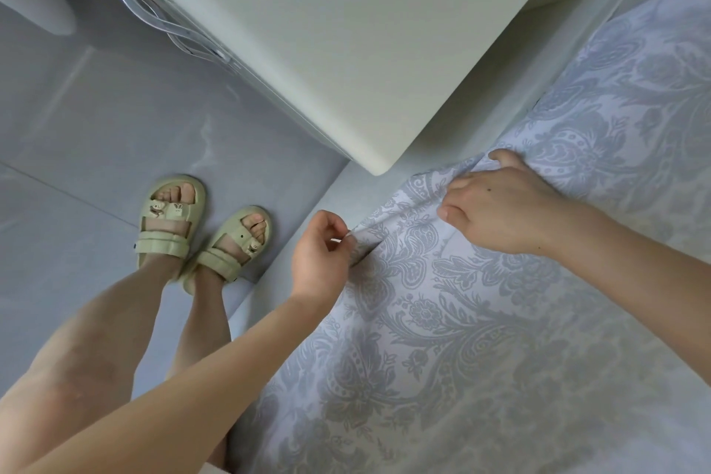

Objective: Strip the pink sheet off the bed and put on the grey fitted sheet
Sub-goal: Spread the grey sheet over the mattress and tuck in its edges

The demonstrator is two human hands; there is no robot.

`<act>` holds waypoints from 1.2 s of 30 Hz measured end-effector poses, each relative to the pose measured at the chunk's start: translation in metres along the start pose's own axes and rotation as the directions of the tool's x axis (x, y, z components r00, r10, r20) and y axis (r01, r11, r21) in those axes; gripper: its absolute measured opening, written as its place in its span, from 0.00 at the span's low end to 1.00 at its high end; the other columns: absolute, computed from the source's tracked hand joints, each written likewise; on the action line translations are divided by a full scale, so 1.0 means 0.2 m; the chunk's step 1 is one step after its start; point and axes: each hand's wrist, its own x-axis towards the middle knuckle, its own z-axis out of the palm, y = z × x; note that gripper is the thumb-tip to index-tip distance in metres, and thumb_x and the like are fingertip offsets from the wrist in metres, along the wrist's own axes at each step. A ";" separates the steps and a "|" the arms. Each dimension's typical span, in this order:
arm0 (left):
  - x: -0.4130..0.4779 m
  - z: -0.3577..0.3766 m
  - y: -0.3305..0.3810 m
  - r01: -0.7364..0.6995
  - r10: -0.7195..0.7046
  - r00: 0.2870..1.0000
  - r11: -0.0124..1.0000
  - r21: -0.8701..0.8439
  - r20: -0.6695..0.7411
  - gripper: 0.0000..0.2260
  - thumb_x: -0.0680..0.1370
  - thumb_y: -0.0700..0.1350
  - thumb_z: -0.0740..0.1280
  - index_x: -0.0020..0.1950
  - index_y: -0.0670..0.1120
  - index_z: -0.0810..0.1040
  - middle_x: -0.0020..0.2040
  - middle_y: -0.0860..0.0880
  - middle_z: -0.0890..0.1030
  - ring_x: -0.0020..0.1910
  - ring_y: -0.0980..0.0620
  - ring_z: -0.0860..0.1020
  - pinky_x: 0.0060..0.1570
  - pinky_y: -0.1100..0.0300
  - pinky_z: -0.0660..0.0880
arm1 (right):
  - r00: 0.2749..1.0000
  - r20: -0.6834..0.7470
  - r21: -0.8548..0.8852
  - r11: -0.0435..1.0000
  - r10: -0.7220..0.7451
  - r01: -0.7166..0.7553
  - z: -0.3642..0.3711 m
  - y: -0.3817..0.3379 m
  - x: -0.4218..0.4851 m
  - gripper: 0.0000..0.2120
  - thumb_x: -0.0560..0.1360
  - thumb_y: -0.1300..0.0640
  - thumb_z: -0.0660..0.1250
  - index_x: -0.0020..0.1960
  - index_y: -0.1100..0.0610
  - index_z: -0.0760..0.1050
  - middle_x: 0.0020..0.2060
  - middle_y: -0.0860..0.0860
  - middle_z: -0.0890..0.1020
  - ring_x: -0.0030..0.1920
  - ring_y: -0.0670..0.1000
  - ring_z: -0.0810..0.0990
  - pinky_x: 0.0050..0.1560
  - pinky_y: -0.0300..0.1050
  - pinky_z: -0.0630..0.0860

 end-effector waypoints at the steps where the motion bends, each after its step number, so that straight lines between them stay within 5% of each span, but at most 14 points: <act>1: 0.01 0.00 0.01 -0.002 0.002 1.000 1.000 0.016 0.018 0.12 0.76 0.34 0.65 0.38 0.49 0.70 0.35 0.53 0.75 0.35 0.53 0.70 0.40 0.60 0.68 | 1.000 0.029 -0.023 1.000 0.002 -0.002 0.00 -0.01 0.01 0.20 0.82 0.45 0.43 0.48 0.49 0.72 0.49 0.42 0.75 0.54 0.45 0.75 0.70 0.54 0.52; 5: -0.02 -0.03 0.03 -0.035 0.025 0.994 0.995 0.090 0.110 0.17 0.75 0.31 0.64 0.34 0.52 0.77 0.34 0.57 0.79 0.36 0.52 0.74 0.41 0.61 0.71 | 0.996 0.092 -0.032 0.999 0.010 -0.007 -0.01 -0.03 0.05 0.22 0.81 0.43 0.44 0.34 0.49 0.65 0.44 0.45 0.76 0.52 0.48 0.74 0.64 0.53 0.53; 9: -0.14 -0.01 0.03 0.000 -0.006 0.971 1.000 0.022 0.240 0.15 0.75 0.33 0.68 0.37 0.52 0.83 0.41 0.56 0.84 0.43 0.59 0.80 0.52 0.67 0.74 | 0.994 0.111 -0.018 1.000 0.026 -0.024 -0.03 -0.03 -0.04 0.23 0.81 0.41 0.44 0.34 0.49 0.66 0.51 0.49 0.78 0.56 0.48 0.72 0.65 0.52 0.54; 12: -0.24 0.06 -0.02 -0.022 -0.028 0.936 0.990 0.137 0.350 0.15 0.77 0.35 0.65 0.45 0.55 0.85 0.48 0.56 0.84 0.48 0.61 0.80 0.52 0.71 0.72 | 0.998 0.058 -0.002 1.000 0.003 -0.003 -0.02 -0.01 -0.17 0.24 0.81 0.41 0.43 0.36 0.49 0.69 0.48 0.46 0.78 0.54 0.45 0.71 0.63 0.50 0.56; 16: -0.30 0.16 0.01 0.245 -0.231 0.758 0.968 0.062 0.610 0.13 0.76 0.53 0.66 0.58 0.54 0.81 0.55 0.54 0.83 0.56 0.55 0.80 0.62 0.58 0.72 | 0.995 0.097 0.021 0.999 0.026 -0.028 -0.03 0.00 -0.21 0.24 0.81 0.43 0.42 0.31 0.49 0.64 0.38 0.44 0.73 0.54 0.44 0.70 0.64 0.51 0.58; 20: -0.22 0.23 0.12 0.274 -0.262 0.600 0.955 0.113 0.756 0.15 0.81 0.60 0.50 0.63 0.61 0.69 0.59 0.62 0.75 0.57 0.64 0.73 0.54 0.76 0.68 | 0.990 0.136 0.052 0.998 0.029 -0.037 -0.06 0.00 -0.17 0.25 0.81 0.43 0.40 0.35 0.49 0.68 0.40 0.45 0.74 0.55 0.45 0.70 0.66 0.50 0.57; 22: -0.16 0.25 0.15 0.254 -0.300 0.621 0.951 0.175 0.724 0.20 0.80 0.62 0.47 0.70 0.61 0.63 0.67 0.61 0.70 0.63 0.63 0.68 0.60 0.73 0.62 | 0.989 0.137 0.131 0.988 0.060 -0.078 -0.10 0.03 -0.13 0.26 0.81 0.43 0.40 0.48 0.48 0.76 0.52 0.48 0.78 0.60 0.48 0.71 0.67 0.50 0.55; 25: -0.09 0.26 0.12 0.244 -0.323 0.682 0.946 0.213 0.656 0.27 0.77 0.67 0.50 0.74 0.59 0.61 0.73 0.58 0.63 0.72 0.57 0.61 0.72 0.59 0.55 | 0.985 0.115 0.275 0.949 0.130 -0.157 -0.18 0.08 -0.03 0.22 0.82 0.43 0.43 0.65 0.43 0.72 0.64 0.46 0.76 0.67 0.51 0.69 0.71 0.49 0.52; 27: -0.06 0.26 0.09 0.312 -0.391 0.703 0.920 0.237 0.594 0.34 0.71 0.74 0.53 0.73 0.60 0.63 0.73 0.58 0.65 0.71 0.56 0.63 0.72 0.55 0.57 | 0.977 0.168 0.444 0.874 0.135 -0.197 -0.19 0.13 0.04 0.21 0.80 0.39 0.47 0.61 0.40 0.75 0.61 0.44 0.78 0.67 0.51 0.70 0.72 0.49 0.53; 29: -0.04 0.25 0.08 0.361 -0.454 0.649 0.890 0.278 0.610 0.43 0.63 0.80 0.51 0.72 0.60 0.65 0.72 0.57 0.67 0.71 0.55 0.65 0.72 0.54 0.58 | 0.949 0.309 0.637 0.726 0.067 -0.259 -0.20 0.19 0.10 0.25 0.78 0.35 0.47 0.55 0.44 0.80 0.53 0.43 0.82 0.62 0.48 0.74 0.71 0.51 0.59; 32: 0.01 0.22 0.07 0.414 -0.508 0.575 0.857 0.308 0.641 0.53 0.55 0.83 0.46 0.72 0.56 0.66 0.71 0.56 0.69 0.71 0.54 0.66 0.73 0.53 0.55 | 0.905 0.425 0.684 0.652 0.011 -0.329 -0.23 0.27 0.14 0.33 0.77 0.32 0.42 0.52 0.48 0.82 0.47 0.46 0.85 0.57 0.43 0.76 0.68 0.50 0.57; 36: -0.03 0.20 0.11 0.371 -0.429 0.687 0.901 0.224 0.586 0.39 0.73 0.72 0.39 0.63 0.51 0.77 0.62 0.55 0.78 0.63 0.55 0.73 0.70 0.58 0.59 | 0.893 0.447 0.665 0.646 0.056 -0.374 -0.21 0.30 0.15 0.36 0.77 0.32 0.42 0.51 0.53 0.82 0.46 0.48 0.85 0.57 0.46 0.76 0.61 0.45 0.62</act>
